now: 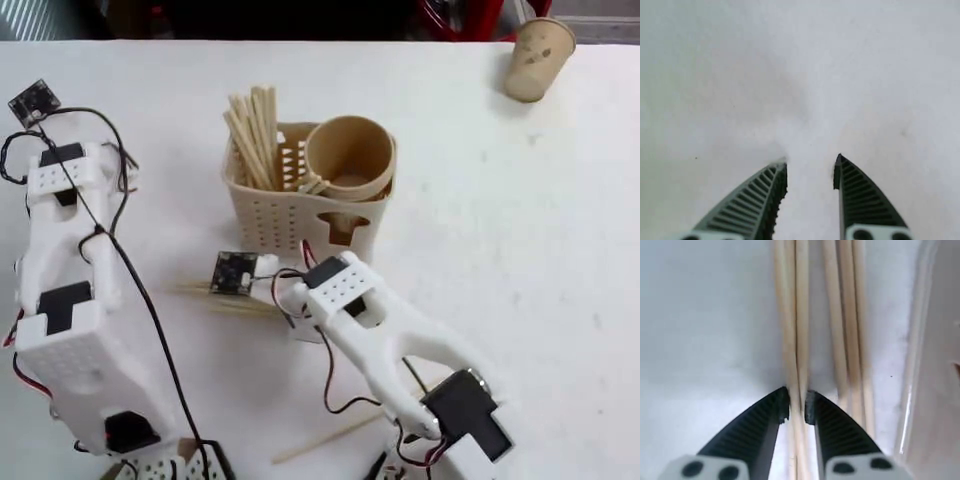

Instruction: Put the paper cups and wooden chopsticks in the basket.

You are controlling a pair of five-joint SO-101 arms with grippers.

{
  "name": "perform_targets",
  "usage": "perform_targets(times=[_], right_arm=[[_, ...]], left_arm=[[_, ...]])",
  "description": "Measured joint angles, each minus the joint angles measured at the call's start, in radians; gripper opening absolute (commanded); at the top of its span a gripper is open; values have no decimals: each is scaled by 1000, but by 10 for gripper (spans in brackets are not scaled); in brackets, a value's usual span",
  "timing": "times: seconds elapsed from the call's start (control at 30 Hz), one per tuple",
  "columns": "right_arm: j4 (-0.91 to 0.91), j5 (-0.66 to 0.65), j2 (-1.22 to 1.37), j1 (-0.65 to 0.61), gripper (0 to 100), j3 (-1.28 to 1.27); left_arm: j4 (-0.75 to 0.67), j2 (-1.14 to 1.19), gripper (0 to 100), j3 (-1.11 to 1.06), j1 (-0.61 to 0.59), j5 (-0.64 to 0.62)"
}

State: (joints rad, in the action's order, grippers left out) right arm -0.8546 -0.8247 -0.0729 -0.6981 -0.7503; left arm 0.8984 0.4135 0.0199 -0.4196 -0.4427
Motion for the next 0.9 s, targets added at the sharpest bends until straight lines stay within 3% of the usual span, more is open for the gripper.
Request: perform_targets(times=[0.17, 0.57, 0.7, 0.9], right_arm=[[-81, 17, -141, -5, 17, 0], [-193, 233, -743, 25, 17, 12], [-77, 356, -905, 23, 17, 112], [311, 555, -925, 26, 17, 230]], left_arm=[[0, 0, 168, 0, 0, 0], [0, 0, 168, 0, 0, 0], [0, 0, 168, 0, 0, 0], [0, 0, 168, 0, 0, 0]])
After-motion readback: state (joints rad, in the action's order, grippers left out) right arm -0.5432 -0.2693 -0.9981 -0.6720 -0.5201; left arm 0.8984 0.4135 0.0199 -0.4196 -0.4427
